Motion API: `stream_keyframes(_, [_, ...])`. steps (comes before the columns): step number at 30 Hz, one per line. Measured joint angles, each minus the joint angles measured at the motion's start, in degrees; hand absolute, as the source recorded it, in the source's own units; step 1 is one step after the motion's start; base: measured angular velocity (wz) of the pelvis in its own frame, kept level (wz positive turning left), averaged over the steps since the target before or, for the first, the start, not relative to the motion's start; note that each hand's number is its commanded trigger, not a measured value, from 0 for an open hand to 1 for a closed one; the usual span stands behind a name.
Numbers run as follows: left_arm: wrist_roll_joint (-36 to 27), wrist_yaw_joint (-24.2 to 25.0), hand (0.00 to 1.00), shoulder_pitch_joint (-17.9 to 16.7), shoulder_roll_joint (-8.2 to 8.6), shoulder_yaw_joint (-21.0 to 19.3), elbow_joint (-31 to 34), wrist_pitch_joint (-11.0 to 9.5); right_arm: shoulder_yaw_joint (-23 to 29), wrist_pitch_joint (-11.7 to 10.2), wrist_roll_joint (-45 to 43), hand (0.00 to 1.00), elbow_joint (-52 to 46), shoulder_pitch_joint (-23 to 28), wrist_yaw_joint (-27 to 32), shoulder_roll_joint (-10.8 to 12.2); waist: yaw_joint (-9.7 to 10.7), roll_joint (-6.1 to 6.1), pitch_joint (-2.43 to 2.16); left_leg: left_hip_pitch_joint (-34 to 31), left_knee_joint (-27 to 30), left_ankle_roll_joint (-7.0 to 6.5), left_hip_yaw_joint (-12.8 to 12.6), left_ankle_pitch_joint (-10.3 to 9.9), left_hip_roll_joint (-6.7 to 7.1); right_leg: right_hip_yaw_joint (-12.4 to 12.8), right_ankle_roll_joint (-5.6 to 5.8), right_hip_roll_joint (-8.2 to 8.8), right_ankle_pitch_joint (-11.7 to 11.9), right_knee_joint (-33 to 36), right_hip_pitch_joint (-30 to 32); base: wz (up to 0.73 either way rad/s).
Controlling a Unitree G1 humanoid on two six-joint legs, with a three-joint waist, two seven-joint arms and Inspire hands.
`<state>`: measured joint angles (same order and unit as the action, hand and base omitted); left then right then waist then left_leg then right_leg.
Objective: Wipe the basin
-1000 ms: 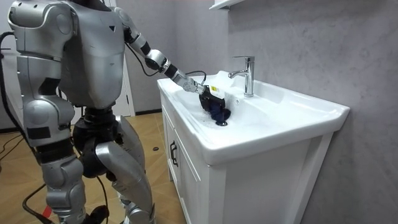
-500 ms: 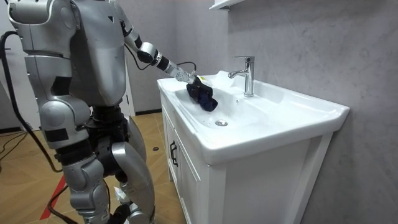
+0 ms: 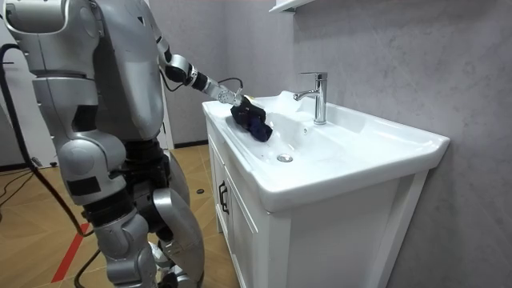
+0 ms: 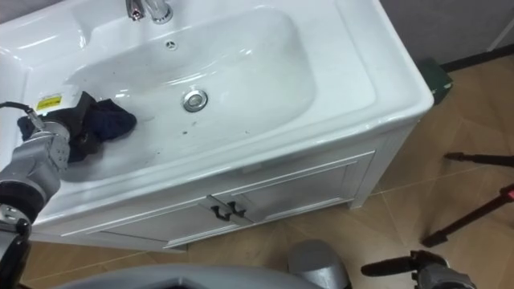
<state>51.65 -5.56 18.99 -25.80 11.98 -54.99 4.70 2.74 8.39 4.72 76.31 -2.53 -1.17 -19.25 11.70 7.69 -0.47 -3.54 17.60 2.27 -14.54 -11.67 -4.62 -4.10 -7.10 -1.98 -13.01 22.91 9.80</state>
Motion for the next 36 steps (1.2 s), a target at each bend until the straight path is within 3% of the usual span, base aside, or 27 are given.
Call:
stream_keyframes(8, [4.69, -0.21, 1.0, 0.29, 0.11, 3.07, 1.18, 0.05, -3.09, -0.78, -1.01, 0.0, 0.52, -0.67, 1.19, 0.81, 0.43, -1.16, 0.37, 0.29, 0.0, 0.03, 0.81, 0.02, -0.02, -0.77, -0.08, 0.0, -0.42, -0.28, -0.39, 0.06])
stream_keyframes(13, [5.37, -0.28, 1.0, 0.65, 0.46, 5.73, 2.39, 0.9, -3.17, -0.78, -2.64, 0.0, 2.2, -0.48, 1.4, 1.12, 1.91, -1.75, 0.73, 0.16, -0.07, 0.04, 1.16, 0.02, 0.13, -1.58, 0.02, 0.37, -0.45, -0.7, -0.82, 0.11])
stream_keyframes(19, [6.94, -0.44, 1.0, 0.72, 1.72, 8.49, 3.38, 2.77, -3.26, -1.43, -2.88, 0.0, 2.27, -0.2, 1.21, 1.08, 2.81, -1.27, 1.01, 0.26, -0.14, 0.03, 0.44, 0.02, 0.32, -1.16, 0.5, 0.51, -0.02, -1.68, -1.21, -0.01])
stream_keyframes(21, [6.47, -0.24, 1.0, 0.76, 2.66, 10.89, 4.72, 4.39, -3.82, -1.65, -2.98, 0.0, 2.41, -0.38, 0.95, 1.05, 3.71, -0.62, 1.39, 0.22, -0.42, 0.03, 0.44, 0.02, 0.46, -1.45, 0.79, 0.66, 0.15, -2.25, -1.48, 0.09])
stream_keyframes(23, [6.45, 0.25, 1.0, 1.02, 2.73, 13.22, 6.15, 4.65, -4.15, -2.09, -2.73, 0.0, 2.26, -0.78, 0.73, 1.06, 4.06, -0.14, 1.61, -0.02, -0.48, 0.02, 0.43, 0.01, 0.64, -1.85, 0.97, 0.97, 0.07, -2.22, -1.32, 0.11])
stream_keyframes(27, [6.59, 1.91, 1.0, 2.13, 4.61, 15.89, 8.41, 5.29, -5.47, -2.82, -2.52, 0.0, 2.11, -2.07, 0.33, 1.04, 5.03, 0.09, 1.61, -0.4, -1.24, -0.62, 0.54, 0.45, 1.43, -2.6, 1.43, 1.78, -0.11, -2.17, -0.99, 0.14])
stream_keyframes(36, [6.35, 7.15, 1.0, 4.17, 5.23, 20.19, 12.97, 5.81, -8.28, -3.98, -2.0, 0.0, 2.43, -3.04, -1.41, 1.13, 5.77, -0.04, 1.71, 0.08, -2.46, -0.68, 0.63, 0.48, 2.28, -3.1, 2.27, 2.58, -0.54, -2.25, -1.21, 0.03])
